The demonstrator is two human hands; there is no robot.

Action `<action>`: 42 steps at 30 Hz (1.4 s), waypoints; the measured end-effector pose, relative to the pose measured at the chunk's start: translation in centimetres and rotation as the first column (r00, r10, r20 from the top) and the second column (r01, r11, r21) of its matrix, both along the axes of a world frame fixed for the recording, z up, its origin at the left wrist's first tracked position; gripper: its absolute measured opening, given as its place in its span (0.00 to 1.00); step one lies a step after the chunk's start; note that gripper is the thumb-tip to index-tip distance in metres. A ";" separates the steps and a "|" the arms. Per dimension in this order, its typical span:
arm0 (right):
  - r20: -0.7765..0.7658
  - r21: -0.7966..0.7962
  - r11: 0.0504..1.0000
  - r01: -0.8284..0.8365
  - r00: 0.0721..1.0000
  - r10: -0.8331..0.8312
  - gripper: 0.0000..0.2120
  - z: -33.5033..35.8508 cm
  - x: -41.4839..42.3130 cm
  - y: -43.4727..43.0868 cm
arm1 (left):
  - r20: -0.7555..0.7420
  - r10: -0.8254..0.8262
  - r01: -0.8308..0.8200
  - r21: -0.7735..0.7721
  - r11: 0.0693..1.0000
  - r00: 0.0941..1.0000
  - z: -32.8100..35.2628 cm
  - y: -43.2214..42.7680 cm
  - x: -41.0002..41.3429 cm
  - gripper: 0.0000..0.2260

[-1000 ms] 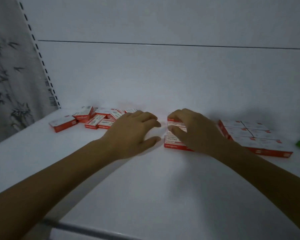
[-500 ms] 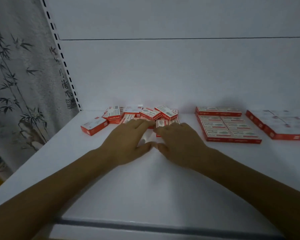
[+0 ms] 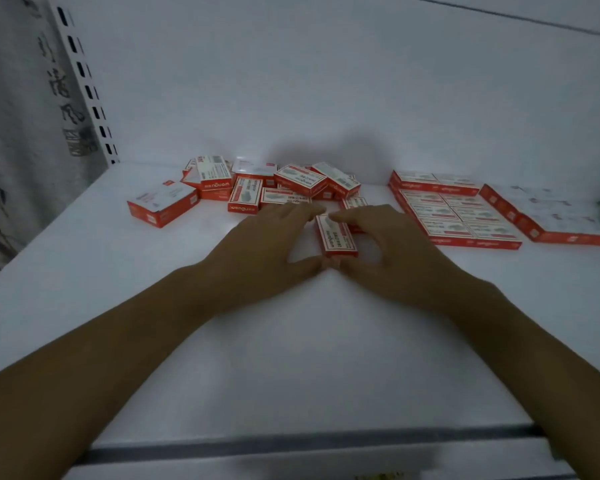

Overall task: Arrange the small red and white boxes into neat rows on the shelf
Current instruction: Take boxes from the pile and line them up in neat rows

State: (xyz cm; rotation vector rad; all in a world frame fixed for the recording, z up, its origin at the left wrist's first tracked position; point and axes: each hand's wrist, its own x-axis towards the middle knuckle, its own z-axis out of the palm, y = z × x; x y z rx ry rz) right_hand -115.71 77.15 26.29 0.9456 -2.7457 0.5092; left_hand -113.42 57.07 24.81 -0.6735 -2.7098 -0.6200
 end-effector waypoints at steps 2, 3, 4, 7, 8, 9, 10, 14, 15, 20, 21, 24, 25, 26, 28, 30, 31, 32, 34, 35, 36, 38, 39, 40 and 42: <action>-0.033 0.017 1.000 -0.012 0.999 0.012 0.31 0.1 -0.1 0.1 | -0.002 -0.015 0.015 -0.031 0.999 1.000 0.0 0.0 0.0 0.31; -0.045 0.019 1.000 -0.005 0.999 0.006 0.32 0.2 -0.1 0.2 | -0.003 -0.019 0.019 -0.050 0.999 1.000 0.0 -0.1 0.0 0.31; -0.051 0.018 1.000 0.009 0.999 -0.008 0.32 0.3 0.0 0.3 | 0.000 -0.021 0.021 -0.068 0.997 1.000 0.1 -0.1 0.0 0.32; -0.101 0.040 0.998 0.052 0.994 -0.047 0.34 0.4 0.3 0.5 | 0.003 -0.054 0.054 -0.093 0.994 0.999 0.3 -0.1 0.1 0.31; -0.114 0.053 0.996 0.069 0.991 -0.062 0.36 0.4 0.4 0.4 | 0.005 -0.069 0.069 -0.099 0.993 0.998 0.4 0.0 0.2 0.29; -0.119 0.056 0.995 0.080 0.990 -0.073 0.38 0.5 0.4 0.3 | 0.010 -0.080 0.081 -0.095 0.992 0.997 0.5 0.1 0.4 0.27; -0.118 0.055 0.995 0.084 0.990 -0.077 0.39 0.5 0.6 0.2 | 0.017 -0.084 0.085 -0.078 0.993 0.996 0.6 0.3 0.5 0.26; -0.091 0.061 0.998 0.034 0.995 -0.029 0.41 0.9 1.3 -0.3 | 0.015 -0.086 0.087 -0.039 0.995 0.996 0.7 0.8 0.9 0.27; -0.058 0.055 0.998 0.017 0.998 -0.014 0.41 1.0 1.3 -0.3 | 0.018 -0.084 0.085 -0.049 0.995 0.996 0.7 0.8 0.9 0.28; 0.086 -0.011 1.000 -0.017 0.996 0.018 0.34 1.1 0.9 0.4 | 0.039 -0.028 0.029 -0.035 0.999 0.999 0.9 0.5 0.7 0.31; 0.095 -0.037 0.999 -0.015 0.995 0.018 0.32 1.0 0.8 0.5 | 0.033 -0.020 0.021 -0.032 0.999 0.999 1.0 0.4 0.7 0.31; 0.106 -0.090 0.996 -0.002 0.994 0.012 0.29 1.0 0.8 0.6 | 0.048 -0.003 0.004 -0.027 1.000 0.999 1.2 0.4 0.7 0.34; 0.100 -0.116 0.993 0.001 0.995 0.011 0.29 1.0 0.9 0.6 | 0.054 0.001 0.000 -0.024 1.000 0.999 1.2 0.4 0.7 0.35; 0.098 -0.141 0.990 0.008 0.995 0.006 0.30 1.0 0.9 0.6 | 0.058 0.005 -0.004 -0.014 1.000 0.998 1.3 0.4 0.7 0.36; 0.103 -0.180 0.983 0.023 0.995 -0.004 0.28 1.0 1.0 0.6 | 0.048 0.001 -0.001 0.007 1.000 0.999 1.3 0.5 0.7 0.36; 0.094 -0.193 0.981 0.019 0.996 -0.001 0.25 0.9 1.0 0.6 | 0.025 -0.015 0.015 0.012 1.000 1.000 1.3 0.7 0.8 0.35; 0.083 -0.195 0.981 0.015 0.997 0.001 0.24 0.8 0.9 0.6 | 0.019 -0.022 0.022 0.015 1.000 1.000 1.3 0.7 0.8 0.35; 0.074 -0.199 0.980 0.012 0.997 0.002 0.23 0.7 1.0 0.6 | 0.018 -0.027 0.026 0.017 1.000 0.999 1.3 0.7 0.8 0.34; 0.067 -0.216 0.976 0.009 0.998 0.006 0.24 0.6 0.9 0.7 | 0.007 -0.030 0.030 0.005 1.000 1.000 1.2 0.6 0.9 0.32; 0.064 -0.225 0.974 0.003 0.998 0.012 0.26 0.6 1.0 0.7 | -0.007 -0.031 0.031 0.000 1.000 0.999 1.2 0.6 0.9 0.31; 0.058 -0.227 0.974 -0.007 0.998 0.021 0.28 0.6 0.9 0.7 | -0.022 -0.033 0.033 0.004 0.999 0.999 1.1 0.6 0.9 0.30; 0.029 -0.205 0.978 -0.037 0.999 0.044 0.29 0.5 0.8 0.8 | -0.047 -0.031 0.032 0.016 0.999 0.998 1.1 0.7 0.9 0.29; 0.013 -0.190 0.980 -0.050 0.999 0.053 0.29 0.4 0.8 0.9 | -0.054 -0.027 0.028 0.013 1.000 0.998 1.0 0.7 0.9 0.29; -0.002 -0.180 0.982 -0.060 0.998 0.061 0.28 0.4 0.7 1.0 | -0.060 -0.024 0.025 0.009 1.000 0.998 1.0 0.7 0.8 0.29; -0.038 -0.161 0.983 -0.087 0.996 0.082 0.28 0.3 0.6 1.0 | -0.071 -0.026 0.027 0.011 1.000 0.997 0.9 0.6 0.7 0.30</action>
